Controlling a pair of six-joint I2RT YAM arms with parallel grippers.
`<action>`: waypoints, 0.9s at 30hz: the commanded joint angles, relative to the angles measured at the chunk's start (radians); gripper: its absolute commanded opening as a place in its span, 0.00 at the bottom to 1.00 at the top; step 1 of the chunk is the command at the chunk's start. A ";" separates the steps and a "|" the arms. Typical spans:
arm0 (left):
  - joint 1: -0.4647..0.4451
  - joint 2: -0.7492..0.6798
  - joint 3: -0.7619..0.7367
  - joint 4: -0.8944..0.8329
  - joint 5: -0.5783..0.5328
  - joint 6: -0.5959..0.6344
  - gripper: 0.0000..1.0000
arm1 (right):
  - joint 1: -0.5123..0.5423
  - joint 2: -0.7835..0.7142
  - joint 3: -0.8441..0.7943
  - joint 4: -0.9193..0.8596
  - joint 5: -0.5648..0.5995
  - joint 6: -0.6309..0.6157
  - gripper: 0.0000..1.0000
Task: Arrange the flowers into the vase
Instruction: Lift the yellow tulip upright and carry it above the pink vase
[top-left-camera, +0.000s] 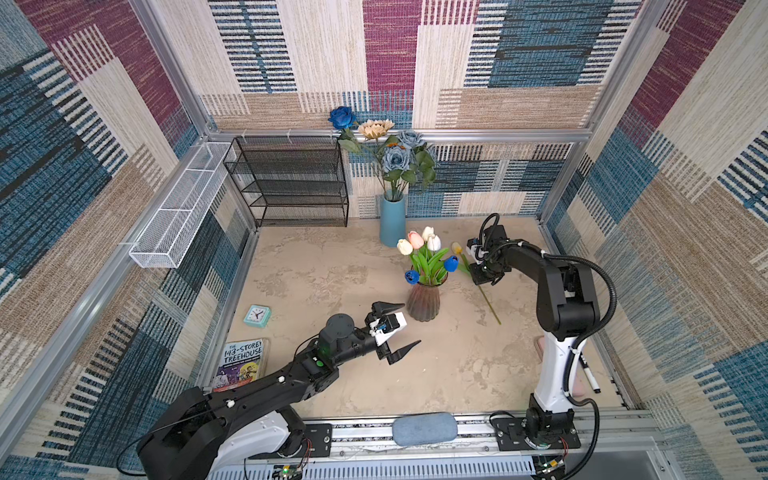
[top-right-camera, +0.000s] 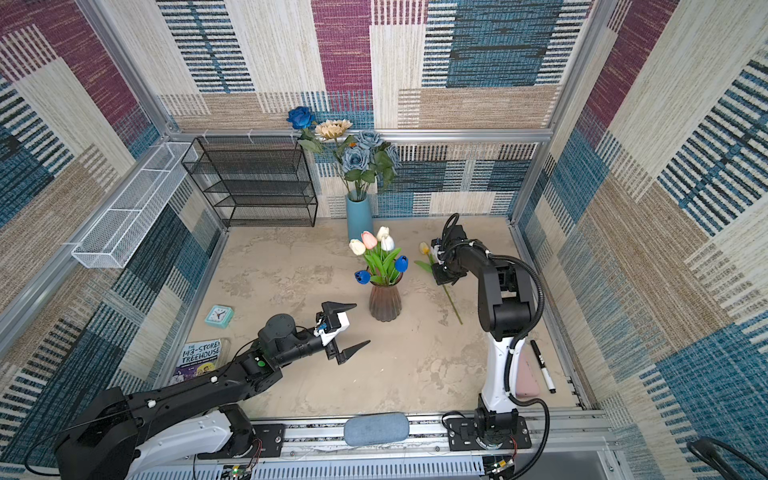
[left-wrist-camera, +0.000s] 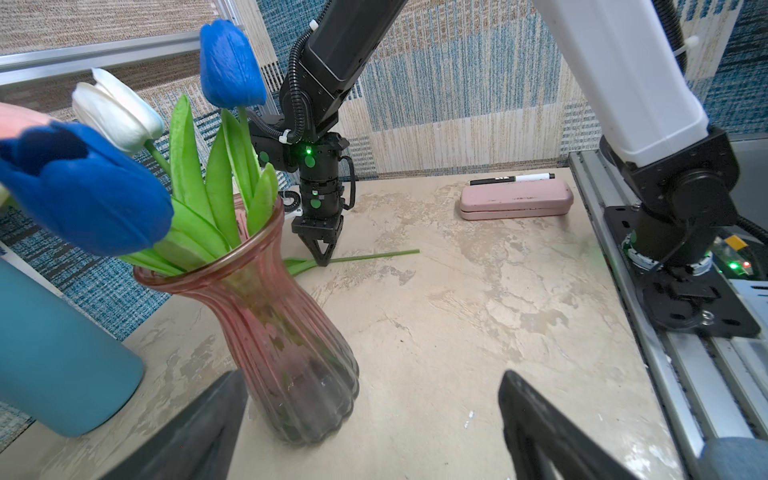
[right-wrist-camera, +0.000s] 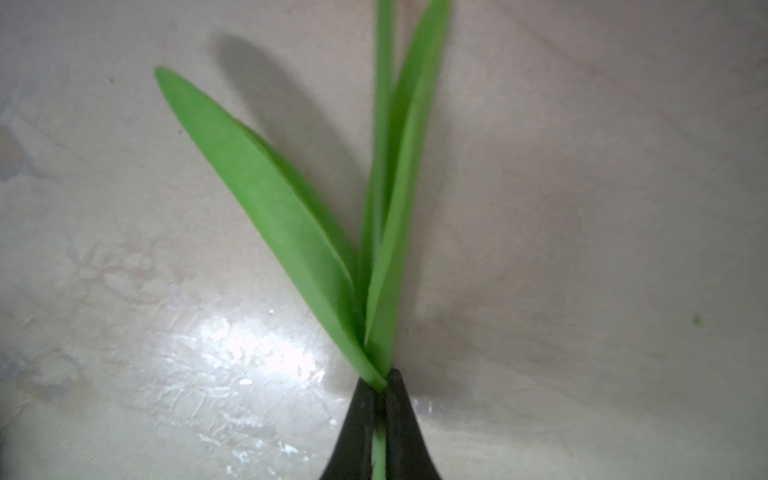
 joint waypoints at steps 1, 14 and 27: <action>0.000 -0.008 0.003 0.038 -0.002 -0.015 0.98 | -0.012 0.018 -0.009 0.012 0.017 0.017 0.03; 0.000 -0.057 0.066 0.052 0.036 -0.019 0.98 | -0.047 -0.368 -0.164 0.322 -0.123 0.128 0.00; 0.053 -0.130 0.049 0.208 -0.053 -0.049 0.98 | -0.037 -1.073 -0.618 1.210 -0.669 0.443 0.00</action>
